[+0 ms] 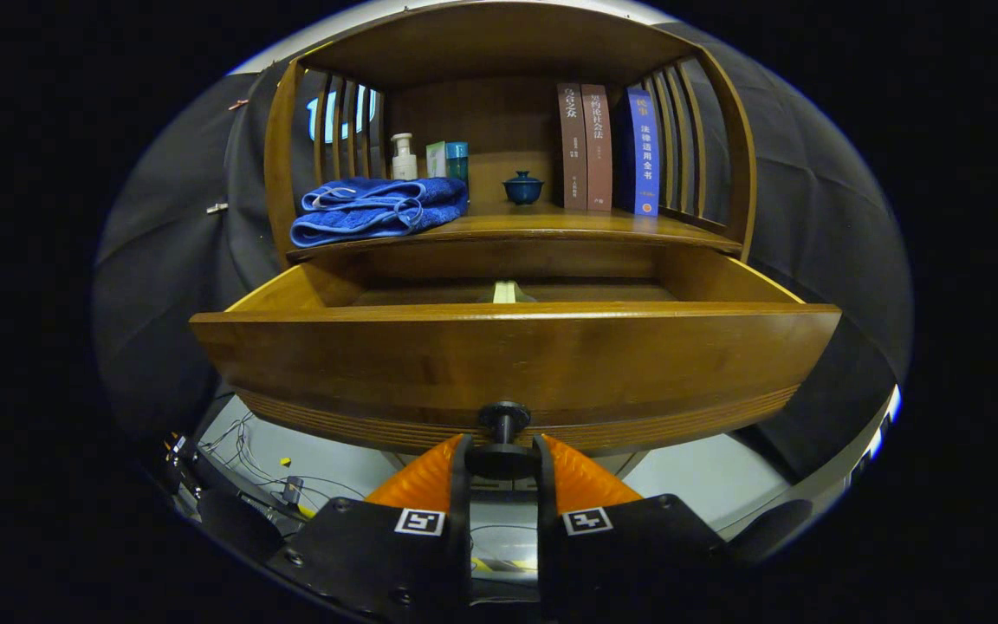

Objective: Pull open the drawer, take out the items inside it, and place them on the countertop above the cabinet.

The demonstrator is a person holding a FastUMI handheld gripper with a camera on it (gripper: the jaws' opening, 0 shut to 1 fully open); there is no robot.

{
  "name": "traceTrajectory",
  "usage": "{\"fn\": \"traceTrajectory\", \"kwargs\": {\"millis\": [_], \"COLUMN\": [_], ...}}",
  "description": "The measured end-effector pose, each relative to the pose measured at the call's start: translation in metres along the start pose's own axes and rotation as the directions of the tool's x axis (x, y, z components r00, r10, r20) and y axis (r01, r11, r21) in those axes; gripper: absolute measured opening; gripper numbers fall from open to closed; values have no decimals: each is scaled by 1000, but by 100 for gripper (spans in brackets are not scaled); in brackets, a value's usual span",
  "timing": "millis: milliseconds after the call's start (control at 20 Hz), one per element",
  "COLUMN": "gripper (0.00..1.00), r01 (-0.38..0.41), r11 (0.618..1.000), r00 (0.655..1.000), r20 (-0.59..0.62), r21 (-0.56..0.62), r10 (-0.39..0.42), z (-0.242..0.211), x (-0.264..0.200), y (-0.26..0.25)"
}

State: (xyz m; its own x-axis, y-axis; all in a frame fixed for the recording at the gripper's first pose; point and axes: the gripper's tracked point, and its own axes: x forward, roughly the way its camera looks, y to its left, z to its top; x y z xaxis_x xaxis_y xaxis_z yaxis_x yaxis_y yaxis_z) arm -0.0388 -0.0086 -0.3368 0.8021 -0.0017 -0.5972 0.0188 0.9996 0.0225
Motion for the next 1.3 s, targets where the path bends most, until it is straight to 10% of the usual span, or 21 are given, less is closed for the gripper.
{"fn": "traceTrajectory", "kwargs": {"millis": [800,1050,1300], "gripper": [45,98,100], "r01": [12,12,-54], "r11": [999,997,994], "r00": [997,987,998], "r20": [-82,-158,21], "r21": [30,76,93], "r10": [-9,1,52], "z": [-32,-35,51], "x": [-26,-48,-89], "y": [-3,-4,4]}}
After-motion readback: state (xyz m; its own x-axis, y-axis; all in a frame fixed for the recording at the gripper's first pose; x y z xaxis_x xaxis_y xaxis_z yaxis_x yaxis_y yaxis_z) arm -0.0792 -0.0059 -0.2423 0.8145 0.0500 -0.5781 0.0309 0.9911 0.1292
